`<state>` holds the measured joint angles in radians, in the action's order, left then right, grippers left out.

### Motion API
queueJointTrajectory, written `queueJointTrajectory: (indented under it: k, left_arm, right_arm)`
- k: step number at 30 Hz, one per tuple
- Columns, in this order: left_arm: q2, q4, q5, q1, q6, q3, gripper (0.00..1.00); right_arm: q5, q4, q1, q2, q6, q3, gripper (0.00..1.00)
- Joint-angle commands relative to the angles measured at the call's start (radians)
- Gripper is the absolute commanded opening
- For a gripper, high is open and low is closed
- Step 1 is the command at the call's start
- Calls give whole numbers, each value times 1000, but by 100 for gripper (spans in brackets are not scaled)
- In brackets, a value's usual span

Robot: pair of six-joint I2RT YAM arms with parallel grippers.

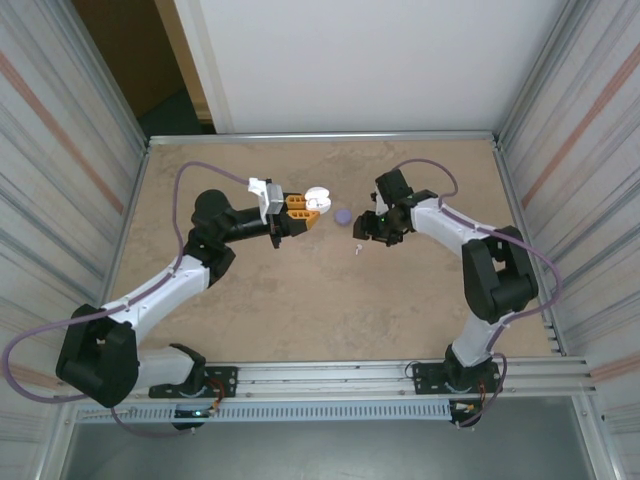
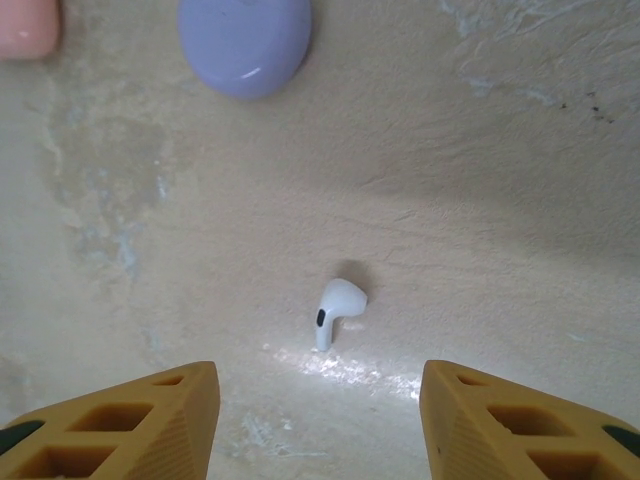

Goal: Insert wireless bluetooth earbuds into charging case

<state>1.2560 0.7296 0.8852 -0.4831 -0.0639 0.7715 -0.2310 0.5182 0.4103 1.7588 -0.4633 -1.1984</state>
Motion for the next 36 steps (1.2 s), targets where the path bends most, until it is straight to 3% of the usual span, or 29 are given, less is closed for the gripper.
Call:
queueJointTrajectory:
  k: [1,8,36]
  left_arm:
    - [-38,12,-9,6,14,-6,0]
    - [-40,11,-10,6,16,-7,0]
    - [-43,8,-6,6,18,-4,0]
  right_arm:
    - [40,58,17,45,18,-40,52]
    - [36,75,39,116,24,-81,43]
    - [52,85,53,212,35,-143,36]
